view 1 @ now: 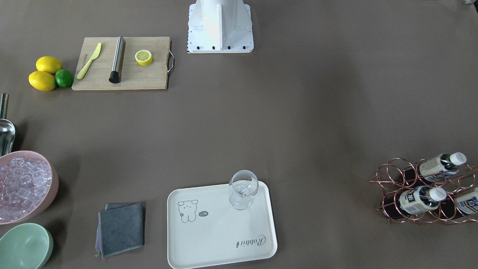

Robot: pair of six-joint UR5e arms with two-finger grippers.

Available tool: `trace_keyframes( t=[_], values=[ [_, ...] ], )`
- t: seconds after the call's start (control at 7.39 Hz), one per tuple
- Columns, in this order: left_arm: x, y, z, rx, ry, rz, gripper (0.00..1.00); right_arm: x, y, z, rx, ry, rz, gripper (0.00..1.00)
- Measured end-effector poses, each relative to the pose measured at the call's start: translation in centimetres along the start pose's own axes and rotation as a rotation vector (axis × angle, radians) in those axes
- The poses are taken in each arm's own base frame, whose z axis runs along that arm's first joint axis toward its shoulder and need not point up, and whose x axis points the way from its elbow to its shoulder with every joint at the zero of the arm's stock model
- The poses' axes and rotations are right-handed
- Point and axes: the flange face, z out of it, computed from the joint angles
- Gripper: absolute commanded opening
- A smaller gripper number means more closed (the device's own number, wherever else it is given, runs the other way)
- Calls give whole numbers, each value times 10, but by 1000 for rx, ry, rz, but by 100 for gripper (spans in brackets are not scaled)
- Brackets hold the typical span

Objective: Take tea from basket to plate

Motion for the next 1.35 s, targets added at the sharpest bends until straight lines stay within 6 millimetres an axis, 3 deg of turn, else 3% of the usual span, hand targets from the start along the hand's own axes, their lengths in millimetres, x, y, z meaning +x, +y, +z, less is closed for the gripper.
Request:
trace_keyframes(
  t=[0.95,1.35],
  values=[
    [-3,-9,-1,-8,24,-28,98,1,0,1,-2,2,3,100],
    [15,-42,-24,-49,15,-94,98,0,0,0,0,2,3,100]
  ],
)
